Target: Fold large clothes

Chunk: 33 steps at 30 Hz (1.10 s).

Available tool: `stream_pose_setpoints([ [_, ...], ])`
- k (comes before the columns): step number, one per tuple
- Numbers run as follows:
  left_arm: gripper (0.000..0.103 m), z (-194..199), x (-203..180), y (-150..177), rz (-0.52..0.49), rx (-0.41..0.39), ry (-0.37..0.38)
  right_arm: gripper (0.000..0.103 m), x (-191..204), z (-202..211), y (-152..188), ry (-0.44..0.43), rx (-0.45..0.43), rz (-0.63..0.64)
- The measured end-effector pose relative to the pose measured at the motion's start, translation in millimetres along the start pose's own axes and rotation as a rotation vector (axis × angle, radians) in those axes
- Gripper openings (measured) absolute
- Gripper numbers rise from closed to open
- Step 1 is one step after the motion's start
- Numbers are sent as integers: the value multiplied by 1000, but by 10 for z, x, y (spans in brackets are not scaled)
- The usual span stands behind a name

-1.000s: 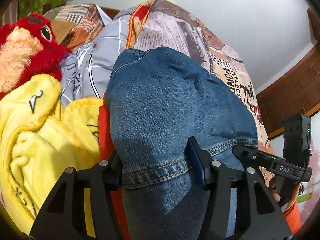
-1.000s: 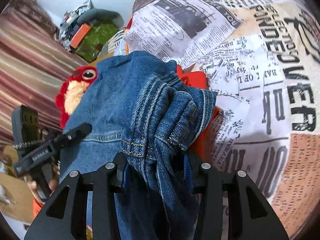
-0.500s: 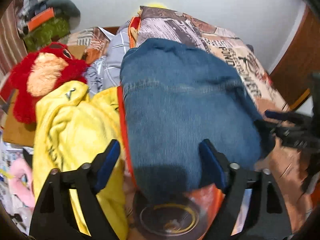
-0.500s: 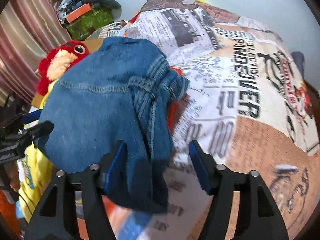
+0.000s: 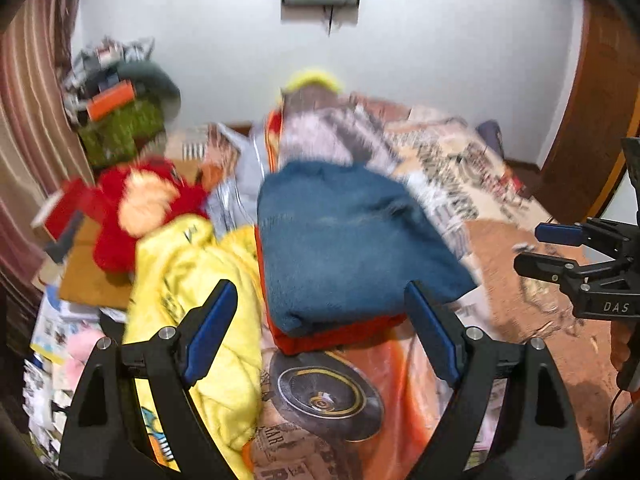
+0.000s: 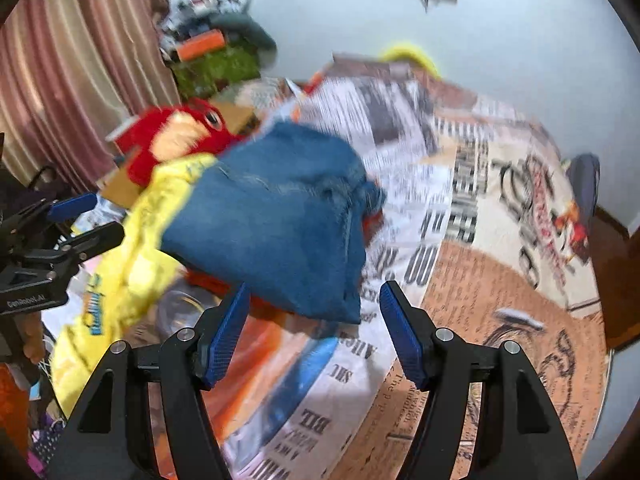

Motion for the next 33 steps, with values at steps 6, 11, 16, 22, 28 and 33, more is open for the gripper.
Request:
stream_pose_setpoints([
  [6, 85, 1020, -219, -246, -31, -215, -52, 64, 292, 849, -68, -84, -170, 9],
  [11, 85, 1863, -398, -272, -17, -403, -84, 64, 484, 1614, -48, -137, -351, 16],
  [16, 85, 2467, -567, -177, -4, -537, -117, 64, 682, 2263, 90, -140, -544, 45],
  [22, 85, 2900, -756, 22, 31, -640, -137, 65, 795, 2577, 319, -131, -666, 26],
  [28, 103, 3032, -824, 211, 69, -656, -173, 86, 814, 2590, 423, -77, -708, 29],
  [33, 103, 3015, -902, 274, 45, -625, -184, 103, 770, 2582, 440, -56, -702, -21],
])
Point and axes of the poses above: each gripper's, at about its wrist camera, not at the fingertips, and z roughly against the way its jaws point, x to its left, y to its underside, the point moved 7 cm from there along -z, roughly the way its jaws point, and after that the axes turned 9 degrees about -z, right-handed, at the moved point
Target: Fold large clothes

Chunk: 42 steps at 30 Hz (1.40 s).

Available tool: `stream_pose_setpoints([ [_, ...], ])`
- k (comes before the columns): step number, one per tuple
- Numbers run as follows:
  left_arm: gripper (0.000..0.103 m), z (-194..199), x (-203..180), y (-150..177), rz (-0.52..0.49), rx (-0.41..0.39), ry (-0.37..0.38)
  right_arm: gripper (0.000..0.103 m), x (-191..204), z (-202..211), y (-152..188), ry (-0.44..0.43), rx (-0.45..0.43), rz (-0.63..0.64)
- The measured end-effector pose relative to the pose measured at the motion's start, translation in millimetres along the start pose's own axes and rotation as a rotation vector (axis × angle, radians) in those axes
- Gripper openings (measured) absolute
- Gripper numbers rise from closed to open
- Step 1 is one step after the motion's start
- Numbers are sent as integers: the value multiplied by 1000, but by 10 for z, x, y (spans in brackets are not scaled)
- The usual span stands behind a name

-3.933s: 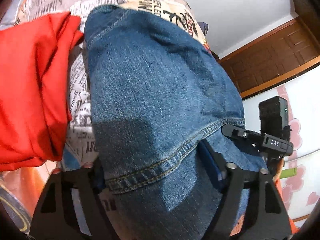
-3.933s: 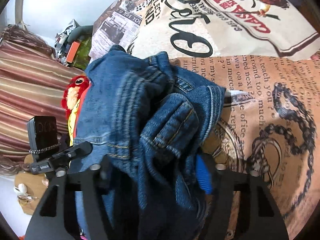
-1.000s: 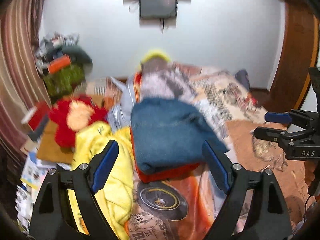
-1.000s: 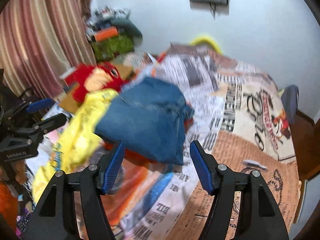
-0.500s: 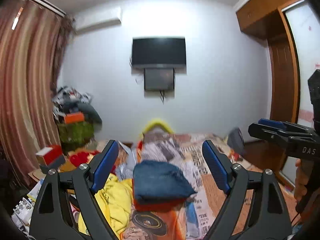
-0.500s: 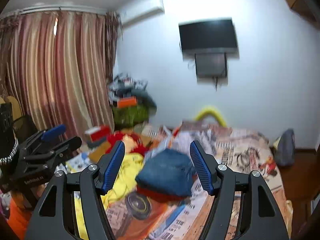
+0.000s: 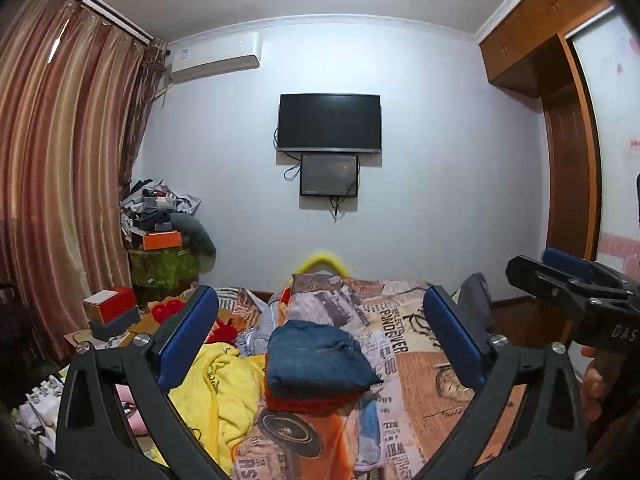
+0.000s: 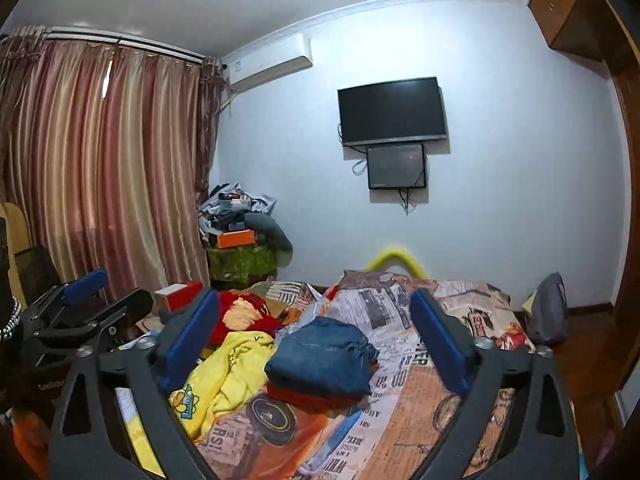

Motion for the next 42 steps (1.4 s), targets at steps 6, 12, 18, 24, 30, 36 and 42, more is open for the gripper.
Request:
stream_pose_setpoints([
  [6, 103, 15, -20, 31, 1, 7, -2, 103, -41, -8, -5, 32, 3, -2],
  [12, 103, -11, -26, 40, 13, 13, 0, 103, -16, 38, 16, 32, 6, 10],
  [18, 103, -59, -10, 98, 25, 30, 3, 103, -35, 39, 113, 52, 25, 17],
  [24, 103, -122, -4, 159, 27, 51, 1, 103, -56, 29, 134, 55, 37, 18],
  [30, 103, -155, -9, 189, 26, 60, 0, 103, -66, 17, 140, 57, 48, 16],
  [36, 103, -165, 5, 202, 34, 65, -1, 103, -61, 8, 163, 58, 56, 21],
  [42, 103, -166, -8, 213, 33, 68, 1, 103, -71, 15, 166, 61, 61, 19],
])
Point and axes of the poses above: each gripper's, at about its wrist camera, not at the fingertips, and z roughly against the way its jaws point, x to its left, y to its underside, the point moved 7 cm from there along -z, roughly the way its jaws point, and after that the axes turned 9 degrees about -z, right-handed, at the moved point
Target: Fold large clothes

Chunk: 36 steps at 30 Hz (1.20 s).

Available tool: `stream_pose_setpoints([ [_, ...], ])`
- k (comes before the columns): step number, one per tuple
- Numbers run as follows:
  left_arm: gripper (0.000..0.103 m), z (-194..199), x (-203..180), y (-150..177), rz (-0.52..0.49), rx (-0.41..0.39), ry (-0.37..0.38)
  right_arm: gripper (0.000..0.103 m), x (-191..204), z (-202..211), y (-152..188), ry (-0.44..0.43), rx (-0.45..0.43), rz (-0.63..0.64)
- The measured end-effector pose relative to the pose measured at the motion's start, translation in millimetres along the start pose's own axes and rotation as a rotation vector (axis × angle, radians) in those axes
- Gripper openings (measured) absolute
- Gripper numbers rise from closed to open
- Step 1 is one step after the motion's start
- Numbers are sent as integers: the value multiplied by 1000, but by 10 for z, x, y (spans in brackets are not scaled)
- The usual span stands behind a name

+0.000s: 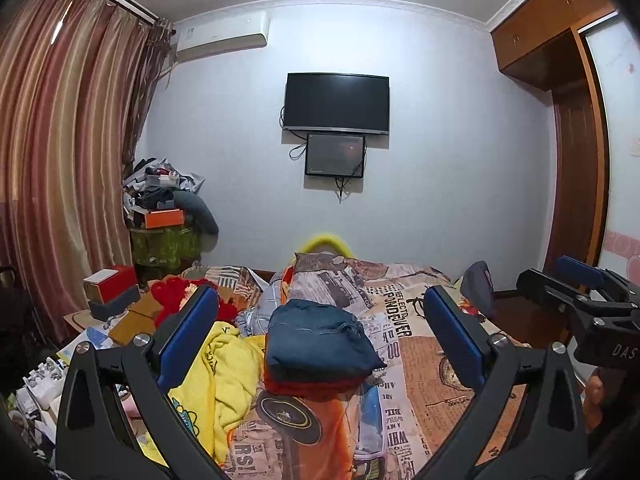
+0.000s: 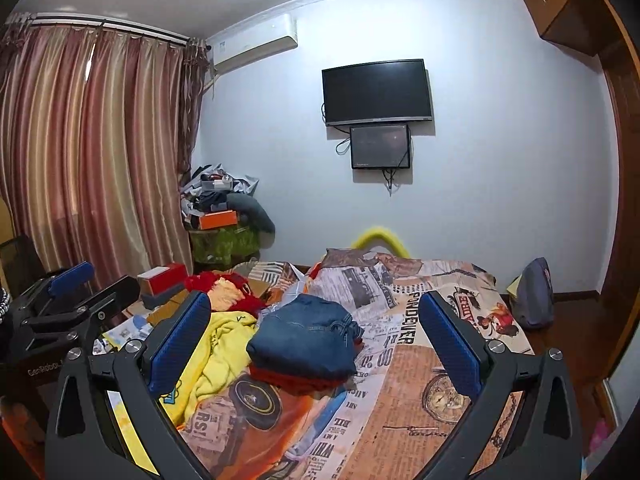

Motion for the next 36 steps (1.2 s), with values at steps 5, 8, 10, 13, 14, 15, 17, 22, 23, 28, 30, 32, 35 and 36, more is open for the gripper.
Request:
stream_pose_setpoints([
  [5, 103, -9, 1, 11, -2, 4, 0, 103, -20, -9, 5, 5, 6, -4],
  [8, 103, -19, 7, 22, -3, 7, -1, 103, -32, -10, 3, 6, 10, -7],
  [10, 103, -30, 14, 27, 1, 11, 2, 103, -40, -13, 2, 9, 10, -6],
  [13, 103, -41, 15, 36, 4, 13, 3, 103, -40, -18, 5, 14, 12, -3],
  [14, 103, -43, 10, 38, 4, 14, 4, 103, -40, -17, 6, 15, 12, -3],
  [15, 103, -48, 6, 40, 5, 14, 6, 103, -40, -14, 1, 15, 12, -3],
  [17, 103, -55, 3, 44, 7, 15, 16, 103, -40, -19, 5, 14, 13, -3],
  [22, 103, -76, -32, 58, 6, 28, 60, 103, -40, -16, 1, 17, 8, -1],
  [23, 103, -75, -35, 60, 5, 27, 56, 103, -34, -16, 8, 17, 8, -1],
  [28, 103, -75, -41, 86, 1, 29, 41, 103, -45, -18, -2, 19, 5, -3],
  [30, 103, -80, -31, 86, 5, 32, 44, 103, -47, -18, -3, 19, 5, -4],
  [32, 103, -78, -38, 92, 9, 33, 53, 103, -49, -17, -3, 18, 5, -4],
  [35, 103, -81, -41, 99, 10, 34, 60, 103, -50, -17, -3, 19, 5, -4],
  [36, 103, -80, -40, 103, 9, 35, 60, 103, -51, -18, -5, 19, 6, -4],
])
Point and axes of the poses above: each gripper's, at about its wrist camera, not at the fingertips, and z roughly against the way its jaws point, x to its left, y to its underside, the point moved 7 cm from there along -z, roughly the way its jaws point, and after that the axes turned 9 degrees about -z, right-handed, at the moved point
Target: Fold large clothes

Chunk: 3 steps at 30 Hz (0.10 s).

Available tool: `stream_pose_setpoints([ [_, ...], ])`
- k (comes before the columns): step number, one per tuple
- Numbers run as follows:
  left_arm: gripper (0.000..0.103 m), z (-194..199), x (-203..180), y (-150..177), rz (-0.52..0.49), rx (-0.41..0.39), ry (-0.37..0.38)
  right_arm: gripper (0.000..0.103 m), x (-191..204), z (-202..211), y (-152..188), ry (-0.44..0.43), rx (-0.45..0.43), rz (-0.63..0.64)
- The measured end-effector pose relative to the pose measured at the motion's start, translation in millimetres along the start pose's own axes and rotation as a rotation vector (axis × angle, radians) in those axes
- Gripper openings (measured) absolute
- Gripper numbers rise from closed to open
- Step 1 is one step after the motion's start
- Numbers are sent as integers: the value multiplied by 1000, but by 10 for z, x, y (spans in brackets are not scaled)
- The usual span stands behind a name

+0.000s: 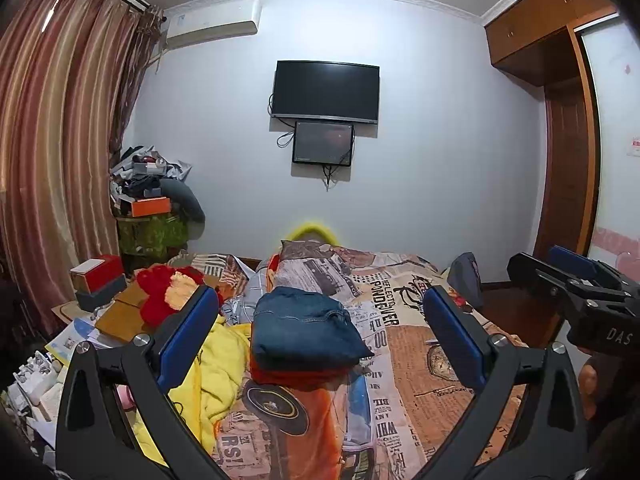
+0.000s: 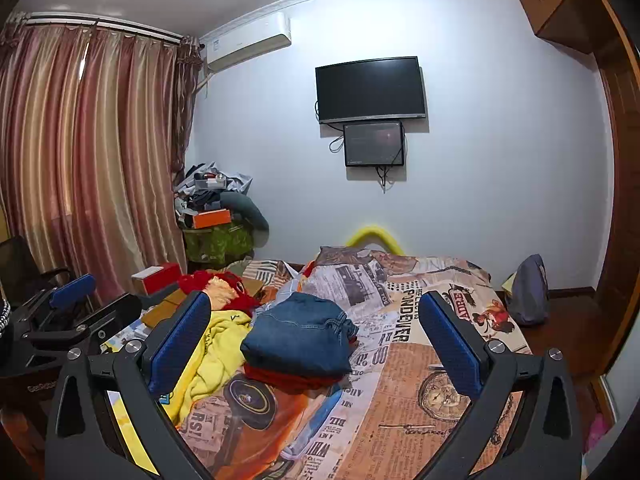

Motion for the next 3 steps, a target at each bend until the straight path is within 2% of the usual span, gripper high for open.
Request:
stream_pose_setpoints([
  [3, 103, -5, 5, 3, -2, 1, -8, 103, -9, -1, 7, -1, 2, -5],
])
Point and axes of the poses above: each gripper's, at about its wrist camera, not at the fingertips, and z roughly against the way its jaws point, x to its left, y to its underside, the point moved 7 cm from there along -z, roughly the way its jaws point, and after that the axes turned 9 degrees about -z, right-handed, at the moved point
